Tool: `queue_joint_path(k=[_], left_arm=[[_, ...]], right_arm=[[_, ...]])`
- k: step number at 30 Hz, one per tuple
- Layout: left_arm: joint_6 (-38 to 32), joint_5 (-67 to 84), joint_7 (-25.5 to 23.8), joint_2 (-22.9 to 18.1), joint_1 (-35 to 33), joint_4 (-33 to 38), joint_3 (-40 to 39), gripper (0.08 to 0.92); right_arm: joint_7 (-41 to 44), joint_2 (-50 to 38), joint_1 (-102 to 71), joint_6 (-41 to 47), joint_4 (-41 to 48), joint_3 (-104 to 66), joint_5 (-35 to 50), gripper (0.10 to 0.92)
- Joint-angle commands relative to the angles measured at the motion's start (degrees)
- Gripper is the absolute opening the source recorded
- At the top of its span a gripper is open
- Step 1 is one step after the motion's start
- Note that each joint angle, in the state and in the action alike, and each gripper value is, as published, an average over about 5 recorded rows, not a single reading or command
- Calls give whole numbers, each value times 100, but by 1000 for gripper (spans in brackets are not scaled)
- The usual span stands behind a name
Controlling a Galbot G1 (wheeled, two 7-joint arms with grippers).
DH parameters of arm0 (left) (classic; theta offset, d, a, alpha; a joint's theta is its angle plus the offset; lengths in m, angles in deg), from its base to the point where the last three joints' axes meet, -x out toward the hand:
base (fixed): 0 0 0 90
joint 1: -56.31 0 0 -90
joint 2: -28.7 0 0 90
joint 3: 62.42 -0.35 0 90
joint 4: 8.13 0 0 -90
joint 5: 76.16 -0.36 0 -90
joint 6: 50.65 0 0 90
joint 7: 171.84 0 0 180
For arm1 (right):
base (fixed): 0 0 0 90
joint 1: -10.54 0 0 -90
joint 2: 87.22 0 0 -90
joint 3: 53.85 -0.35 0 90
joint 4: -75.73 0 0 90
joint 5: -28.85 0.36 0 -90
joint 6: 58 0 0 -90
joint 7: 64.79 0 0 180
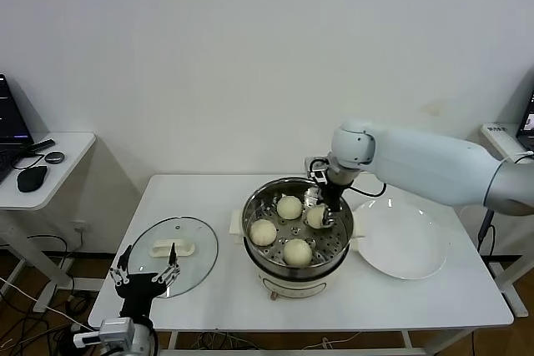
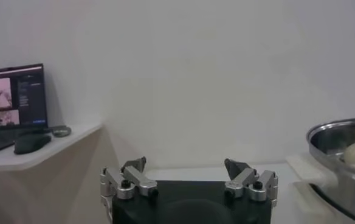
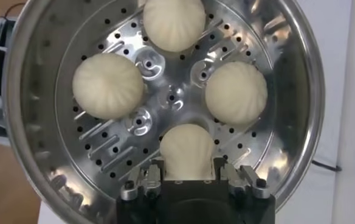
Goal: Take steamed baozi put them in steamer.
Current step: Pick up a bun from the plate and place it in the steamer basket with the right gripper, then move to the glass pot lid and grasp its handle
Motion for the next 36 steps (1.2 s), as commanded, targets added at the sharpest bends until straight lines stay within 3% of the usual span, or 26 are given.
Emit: queue_joint_path(k=[1,5,15,19,23,27,36], left_arm=[[-6,-5,3,0,-17,-1,-14,823],[-6,-6,3,-4,-19,2,-15,823],[7,-9,-19,-27,-89,106,-50,823],[6,-9,-31,-53,-131,104,-21,823],[-243,235,56,-130,-145,108,-18,823],[-396,647,158,-160,-176,181,-58,823],[-829,352,434,-150,-180,111,-2,823]], right_arm=[[-33,39,-100,45,5,-35,-133,500],[12,2,-63,20,-46,-29,-112,545],[124,-631,112,-3,-461,-569,173,804],[-227,-1097,-187,-73,-544,-1763,854,822],[-1044,-1464,-740,-464,-516,-3133,1559,823],[-2400,-1712,-1647,-1006,-561,-4660,1967,823],[-5287,-1504,-4109,-1638,-877,-7954,2640,823]])
